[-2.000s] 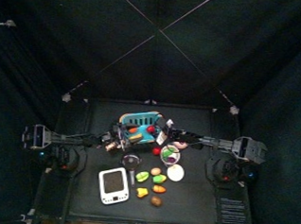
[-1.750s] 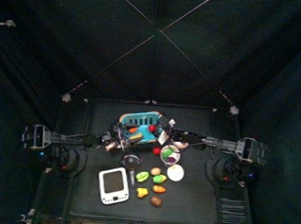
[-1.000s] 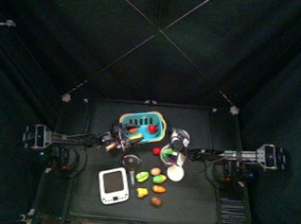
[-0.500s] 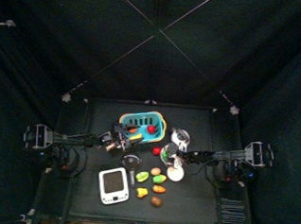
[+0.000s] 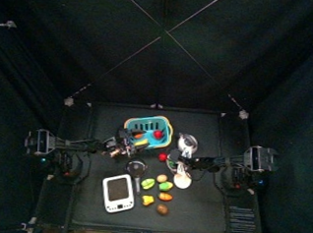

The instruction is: Grab pea

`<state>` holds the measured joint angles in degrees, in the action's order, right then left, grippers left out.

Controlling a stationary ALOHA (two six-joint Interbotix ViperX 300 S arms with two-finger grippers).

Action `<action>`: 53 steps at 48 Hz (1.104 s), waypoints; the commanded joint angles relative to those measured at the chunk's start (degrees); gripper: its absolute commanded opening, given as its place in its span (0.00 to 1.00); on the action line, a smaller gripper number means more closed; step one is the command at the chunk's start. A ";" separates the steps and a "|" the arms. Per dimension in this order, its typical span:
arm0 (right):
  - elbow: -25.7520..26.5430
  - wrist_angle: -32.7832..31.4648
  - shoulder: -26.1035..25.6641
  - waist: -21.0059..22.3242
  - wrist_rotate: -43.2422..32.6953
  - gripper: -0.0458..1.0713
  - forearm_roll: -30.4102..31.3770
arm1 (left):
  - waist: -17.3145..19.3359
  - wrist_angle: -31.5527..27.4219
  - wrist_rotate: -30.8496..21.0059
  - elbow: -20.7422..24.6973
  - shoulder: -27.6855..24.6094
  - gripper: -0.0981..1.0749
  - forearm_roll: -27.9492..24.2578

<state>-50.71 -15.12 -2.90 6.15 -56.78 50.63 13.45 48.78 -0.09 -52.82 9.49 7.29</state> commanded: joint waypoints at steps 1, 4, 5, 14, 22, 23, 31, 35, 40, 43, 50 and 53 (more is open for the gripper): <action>0.35 0.00 -0.26 -0.09 -0.09 0.79 -1.58 | -0.09 0.53 0.00 0.62 0.18 0.96 0.09; 0.09 0.00 -0.26 -0.09 -0.09 0.79 -2.64 | -0.09 0.53 0.00 0.62 0.18 0.96 0.09; 0.00 0.00 -0.26 -0.09 -0.09 0.79 -2.99 | -0.09 0.53 0.00 0.62 0.18 0.96 0.09; -0.44 0.09 -0.26 -0.09 0.00 0.78 -4.48 | -0.09 0.53 0.00 0.62 0.18 0.96 0.09; -0.53 0.09 0.44 -0.09 -0.09 0.75 -4.92 | -0.09 0.53 0.00 0.62 0.18 0.96 0.09; -0.44 0.09 0.62 -0.09 -0.09 0.74 -5.01 | -0.09 0.53 0.00 0.62 0.09 0.96 0.09; -0.44 0.53 1.67 0.26 -0.09 0.71 -7.47 | -0.09 0.53 0.00 0.62 0.09 0.96 0.09; -0.44 0.53 1.67 0.44 -0.09 0.71 -8.09 | -0.09 0.53 0.00 0.62 0.18 0.96 0.09; -0.35 0.53 1.67 0.70 -0.09 0.72 -8.53 | -0.09 0.53 0.00 0.62 0.00 0.96 0.09; -0.35 0.44 1.76 0.79 -0.09 0.72 -8.35 | -0.09 0.53 0.00 0.62 -0.09 0.96 0.09; -0.53 0.44 1.67 0.88 -0.09 0.76 -8.53 | 0.00 0.53 0.00 0.62 -0.35 0.96 0.09; -0.44 0.44 1.76 0.97 -0.09 0.79 -8.53 | -0.09 0.53 0.00 0.62 -0.35 0.96 0.09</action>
<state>-50.89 -14.50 -1.85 6.86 -56.95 42.45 13.45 48.78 -0.18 -52.82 8.96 7.38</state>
